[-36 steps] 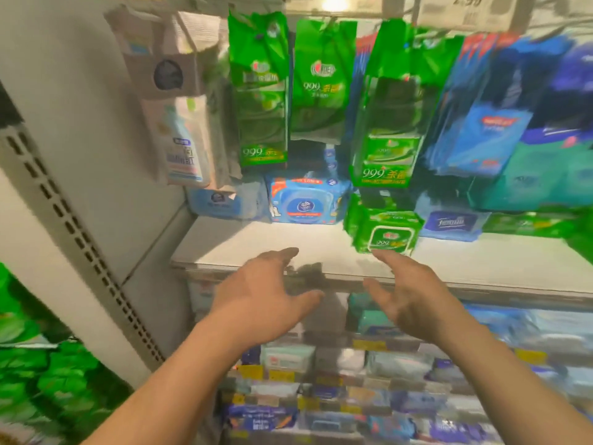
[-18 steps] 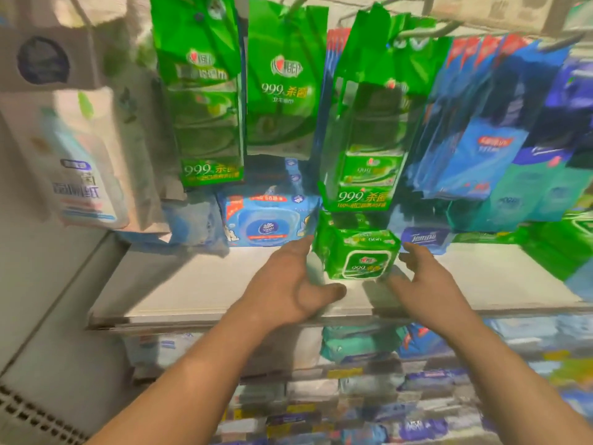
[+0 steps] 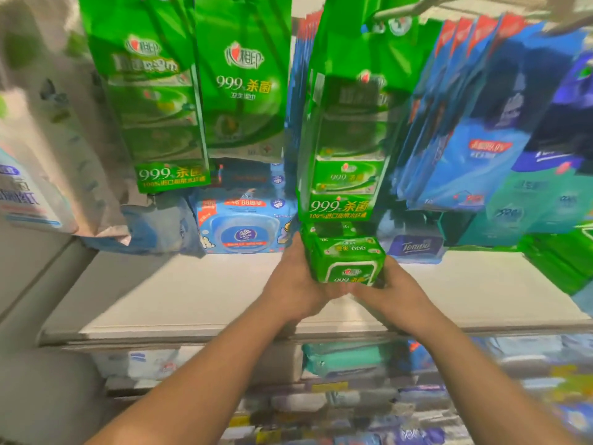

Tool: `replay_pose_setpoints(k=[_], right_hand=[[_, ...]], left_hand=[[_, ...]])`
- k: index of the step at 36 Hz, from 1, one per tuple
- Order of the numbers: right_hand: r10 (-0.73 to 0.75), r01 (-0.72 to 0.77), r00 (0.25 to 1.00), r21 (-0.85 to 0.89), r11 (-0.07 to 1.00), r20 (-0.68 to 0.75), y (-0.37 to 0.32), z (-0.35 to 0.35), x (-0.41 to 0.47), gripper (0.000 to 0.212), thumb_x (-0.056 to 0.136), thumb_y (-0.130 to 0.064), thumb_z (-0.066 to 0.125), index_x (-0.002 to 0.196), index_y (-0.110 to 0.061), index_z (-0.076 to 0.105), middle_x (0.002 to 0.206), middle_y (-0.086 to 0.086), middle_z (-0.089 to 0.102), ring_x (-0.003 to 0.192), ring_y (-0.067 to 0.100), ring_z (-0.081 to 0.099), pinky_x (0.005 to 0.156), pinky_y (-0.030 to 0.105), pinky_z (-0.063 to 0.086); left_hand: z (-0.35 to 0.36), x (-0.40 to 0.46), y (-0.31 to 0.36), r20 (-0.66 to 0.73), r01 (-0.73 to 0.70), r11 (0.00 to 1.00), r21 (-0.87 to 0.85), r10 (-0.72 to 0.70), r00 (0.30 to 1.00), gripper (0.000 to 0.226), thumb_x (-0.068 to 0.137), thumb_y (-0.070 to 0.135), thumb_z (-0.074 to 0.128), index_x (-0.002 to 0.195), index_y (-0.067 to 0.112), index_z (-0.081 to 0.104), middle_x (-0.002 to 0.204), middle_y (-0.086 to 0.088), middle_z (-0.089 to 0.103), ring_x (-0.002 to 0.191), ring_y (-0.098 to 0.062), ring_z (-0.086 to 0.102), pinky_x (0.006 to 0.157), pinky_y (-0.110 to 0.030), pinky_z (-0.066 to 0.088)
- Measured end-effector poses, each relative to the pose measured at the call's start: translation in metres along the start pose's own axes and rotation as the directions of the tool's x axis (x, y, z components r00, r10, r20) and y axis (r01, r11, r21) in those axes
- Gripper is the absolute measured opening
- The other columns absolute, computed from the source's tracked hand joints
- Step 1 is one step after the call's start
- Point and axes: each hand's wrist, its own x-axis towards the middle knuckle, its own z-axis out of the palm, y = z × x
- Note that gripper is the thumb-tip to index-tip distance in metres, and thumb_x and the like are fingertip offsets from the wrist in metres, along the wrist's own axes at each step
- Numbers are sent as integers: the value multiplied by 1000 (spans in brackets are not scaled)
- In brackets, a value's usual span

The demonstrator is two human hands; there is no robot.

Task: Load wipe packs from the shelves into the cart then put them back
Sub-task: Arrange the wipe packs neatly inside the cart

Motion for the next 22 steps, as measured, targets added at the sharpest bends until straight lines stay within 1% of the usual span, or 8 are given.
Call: replay_pose_setpoints(k=[7,9,11,12,14,17,19,22], right_hand=[[-154,146,986,108,983,62,6,-1,11,60,75,-42,80,130,-28,61,117,-10,74,110,12,69,99,42,53],[-132,123,990,179,976,41,15,-1,15,67,70,-39,84,132,-26,60,115,-6,75,107,16,71,99,46,54],[-132,117,990,209,971,58,16,0,14,64,73,-25,86,131,-21,60,110,-4,76,103,15,72,97,42,56],[-141,122,987,214,969,76,16,0,13,59,76,-16,86,130,-18,61,109,-4,77,102,15,72,97,40,56],[-172,143,979,231,962,108,14,-3,8,51,80,-9,83,126,-16,64,109,-3,77,104,17,72,96,38,56],[-238,191,956,250,949,174,2,-6,-8,50,75,-26,81,122,-24,66,111,-7,76,104,15,72,96,42,55],[-277,206,939,311,928,205,-9,-4,-18,47,78,-18,82,122,-24,66,112,-6,76,105,15,72,97,45,55],[-329,209,908,400,892,260,-30,6,-32,50,80,-1,80,125,-18,64,111,-4,77,104,14,72,97,41,56]], left_hand=[[10,-10,19,-64,-23,997,-68,18,998,60,57,38,86,108,57,63,115,9,76,110,-21,71,100,-52,54],[14,-18,31,-59,-47,995,-82,42,997,52,56,38,82,98,64,66,106,13,77,107,-17,72,99,-46,55],[17,-28,39,-63,-49,997,-65,45,997,53,56,33,83,92,68,66,93,26,75,97,-1,72,92,-31,56],[18,-34,40,-81,-45,997,-64,40,996,54,57,25,84,93,63,68,89,31,74,92,6,71,88,-26,55],[18,-45,37,-145,-29,998,-59,21,989,51,60,10,87,97,39,69,89,33,73,87,9,70,84,-23,53],[13,-68,40,-259,-3,1000,4,4,966,58,67,-4,90,95,36,59,88,36,71,84,14,67,78,-13,50],[10,-86,43,-363,-7,997,75,34,931,57,68,6,93,97,39,56,96,30,69,93,14,63,81,-12,49],[2,-116,42,-504,84,977,197,28,863,77,62,40,96,120,34,46,122,12,46,118,-1,51,97,-16,45]])
